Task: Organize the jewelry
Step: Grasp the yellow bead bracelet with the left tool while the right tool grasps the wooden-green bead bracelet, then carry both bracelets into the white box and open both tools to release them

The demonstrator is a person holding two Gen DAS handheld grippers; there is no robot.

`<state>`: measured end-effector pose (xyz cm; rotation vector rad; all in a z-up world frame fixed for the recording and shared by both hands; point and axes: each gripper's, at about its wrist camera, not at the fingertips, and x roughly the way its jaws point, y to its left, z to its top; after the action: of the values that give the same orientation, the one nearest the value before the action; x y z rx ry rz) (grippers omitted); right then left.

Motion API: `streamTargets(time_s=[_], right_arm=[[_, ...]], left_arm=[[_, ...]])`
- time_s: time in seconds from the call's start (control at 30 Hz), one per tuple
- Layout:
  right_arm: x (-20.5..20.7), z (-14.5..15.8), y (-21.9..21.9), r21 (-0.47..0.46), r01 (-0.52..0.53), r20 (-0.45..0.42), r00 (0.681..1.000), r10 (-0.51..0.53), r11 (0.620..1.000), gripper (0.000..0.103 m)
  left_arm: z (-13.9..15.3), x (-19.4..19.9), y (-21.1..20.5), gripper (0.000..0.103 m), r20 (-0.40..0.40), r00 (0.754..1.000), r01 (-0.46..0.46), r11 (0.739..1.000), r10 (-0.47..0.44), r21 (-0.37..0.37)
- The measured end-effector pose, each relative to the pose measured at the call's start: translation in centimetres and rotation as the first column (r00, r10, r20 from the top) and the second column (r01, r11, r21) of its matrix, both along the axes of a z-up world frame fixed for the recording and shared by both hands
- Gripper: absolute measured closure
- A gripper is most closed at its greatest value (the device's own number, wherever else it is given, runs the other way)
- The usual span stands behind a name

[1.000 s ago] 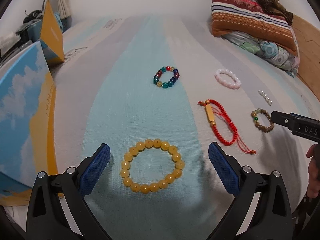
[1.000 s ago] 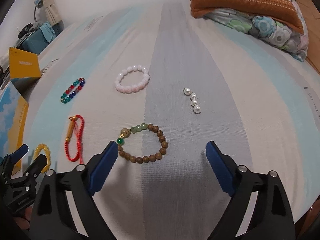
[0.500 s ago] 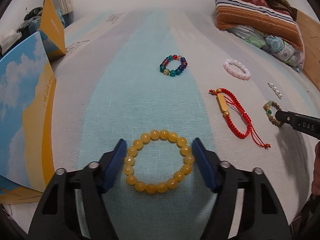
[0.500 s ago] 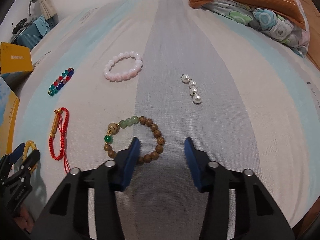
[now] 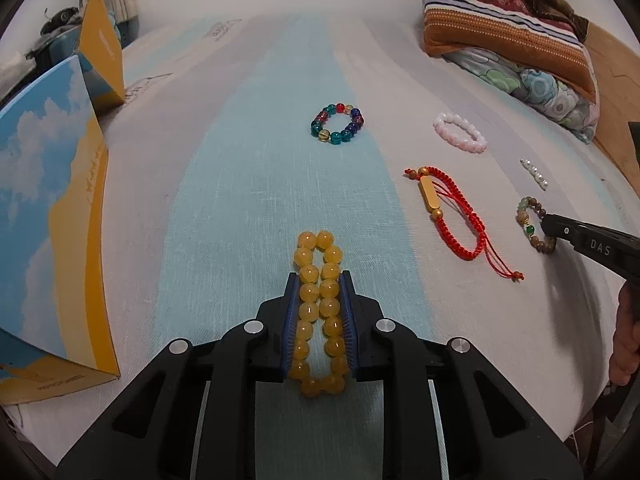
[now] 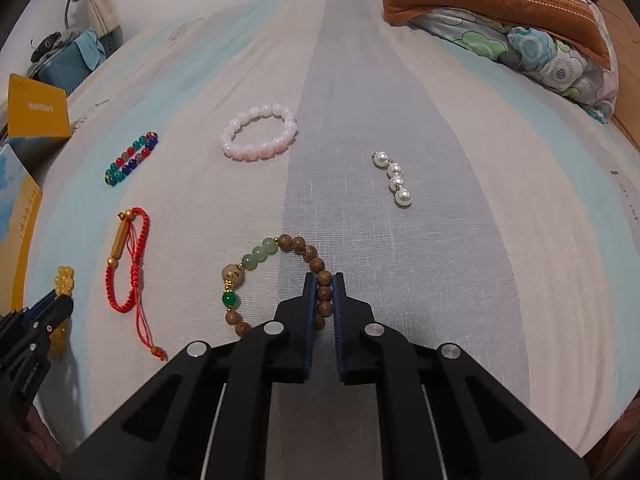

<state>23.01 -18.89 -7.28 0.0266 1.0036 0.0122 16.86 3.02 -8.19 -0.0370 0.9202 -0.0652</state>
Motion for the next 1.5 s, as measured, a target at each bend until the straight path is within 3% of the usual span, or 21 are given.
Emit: streamTargets(time_s=[0.73,1.5], right_arm=[[-2.1,4.2,-0.3,0.047,-0.026,0.095,0.995,0.021,0.999,0.096],[-4.4,8.5,0.7,0.027,-0.045,0.164,0.986,0.040,0.999,0.096]], left_arm=[[2.6,-1.4,0.1,0.084,0.030,1.000,-0.006,1.000,0.006,-0.008],[6.6,-3.3,1.0,0.084,0.086,0.996,-0.012,1.000,0.012,0.008]])
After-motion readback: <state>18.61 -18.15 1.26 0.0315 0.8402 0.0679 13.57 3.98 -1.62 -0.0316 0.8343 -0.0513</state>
